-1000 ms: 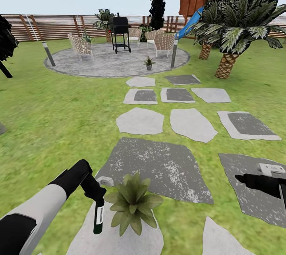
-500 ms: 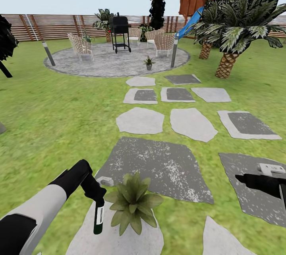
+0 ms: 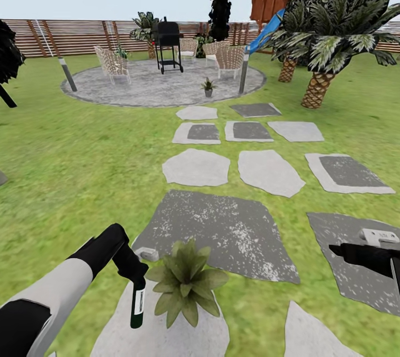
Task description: Pick up the pesticide atomizer in the garden and spray insectifuge to fully cover both potted plants in the garden.
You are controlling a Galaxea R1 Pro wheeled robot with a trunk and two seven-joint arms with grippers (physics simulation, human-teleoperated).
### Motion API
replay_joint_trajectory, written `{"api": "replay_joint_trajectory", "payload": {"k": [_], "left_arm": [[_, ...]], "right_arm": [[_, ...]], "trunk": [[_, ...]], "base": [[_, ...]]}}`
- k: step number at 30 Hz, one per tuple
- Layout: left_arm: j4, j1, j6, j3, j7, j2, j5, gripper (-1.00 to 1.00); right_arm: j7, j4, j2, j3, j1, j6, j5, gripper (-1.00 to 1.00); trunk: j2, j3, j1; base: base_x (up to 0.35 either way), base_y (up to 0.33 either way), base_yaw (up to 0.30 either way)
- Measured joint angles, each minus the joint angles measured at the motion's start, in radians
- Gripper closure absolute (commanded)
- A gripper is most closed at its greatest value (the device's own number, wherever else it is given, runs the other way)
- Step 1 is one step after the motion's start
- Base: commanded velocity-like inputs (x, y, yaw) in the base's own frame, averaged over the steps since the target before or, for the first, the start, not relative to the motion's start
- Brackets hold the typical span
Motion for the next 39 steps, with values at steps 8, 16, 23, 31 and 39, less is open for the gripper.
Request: {"api": "replay_joint_trajectory", "payload": {"k": [8,16,23,31,39], "left_arm": [[0.0,0.0,0.0,0.0,0.0,0.006,0.0,1.0],[0.0,-0.001,0.0,0.0,0.001,0.009,0.0,1.0],[0.0,-0.002,-0.001,0.0,0.006,0.008,-0.001,1.0],[0.0,-0.002,-0.001,0.0,0.006,0.007,-0.001,1.0],[0.0,0.001,-0.001,-0.001,0.006,0.007,-0.001,1.0]], "right_arm": [[0.0,0.0,0.0,0.0,0.0,0.0,0.0,-1.0],[0.0,0.0,-0.004,0.0,0.0,0.0,0.0,-1.0],[0.0,0.0,-0.004,0.0,0.0,0.0,-0.001,-1.0],[0.0,0.0,-0.003,0.0,0.0,0.0,0.0,-1.0],[0.0,-0.001,-0.004,0.0,0.0,0.0,0.001,-1.0]], "trunk": [[-0.007,-0.003,0.004],[-0.007,-0.008,0.004],[-0.007,-0.011,0.004],[-0.007,-0.011,0.004],[-0.007,-0.011,0.004]], "base": [[0.0,0.0,0.0],[0.0,0.0,0.0],[0.028,0.131,-0.001],[0.018,0.215,-0.169],[0.001,0.032,-0.116]]}}
